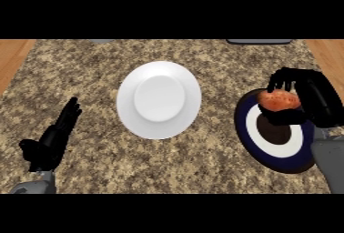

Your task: Pick the sweet potato from the plate and place it in the plate

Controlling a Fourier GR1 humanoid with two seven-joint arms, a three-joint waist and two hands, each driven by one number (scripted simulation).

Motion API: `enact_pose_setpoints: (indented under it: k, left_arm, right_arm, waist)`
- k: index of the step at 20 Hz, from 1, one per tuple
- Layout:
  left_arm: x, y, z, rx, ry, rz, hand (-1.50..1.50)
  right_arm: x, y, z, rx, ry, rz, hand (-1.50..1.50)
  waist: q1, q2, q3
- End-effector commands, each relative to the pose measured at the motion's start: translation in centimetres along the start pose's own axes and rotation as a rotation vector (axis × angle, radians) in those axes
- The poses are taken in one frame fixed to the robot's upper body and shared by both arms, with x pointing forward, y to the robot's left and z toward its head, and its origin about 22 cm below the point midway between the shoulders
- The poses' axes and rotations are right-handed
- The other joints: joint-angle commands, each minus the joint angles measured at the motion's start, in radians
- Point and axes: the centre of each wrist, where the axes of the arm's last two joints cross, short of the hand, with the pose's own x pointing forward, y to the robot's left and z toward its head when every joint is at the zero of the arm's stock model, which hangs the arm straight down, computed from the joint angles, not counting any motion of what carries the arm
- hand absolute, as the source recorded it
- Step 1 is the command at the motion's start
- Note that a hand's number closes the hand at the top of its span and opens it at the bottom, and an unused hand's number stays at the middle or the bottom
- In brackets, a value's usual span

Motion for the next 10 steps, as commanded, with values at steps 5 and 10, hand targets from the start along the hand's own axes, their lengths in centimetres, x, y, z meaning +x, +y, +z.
enact_pose_setpoints:
  k: [5, 10]
  left_arm:
    - [-1.1, -1.4, -0.1, -0.002, 0.003, 0.004, 0.00]
    - [0.0, -0.3, -0.1, -0.013, 0.001, 0.005, 0.00]
  right_arm:
    - [6.7, 0.5, -2.3, 0.018, -0.046, -0.047, 1.50]
    - [9.1, 3.9, -6.7, 0.109, -0.090, -0.072, 1.50]
  waist:
    - [0.002, 0.001, 0.000]
    - [0.012, 0.003, 0.000]
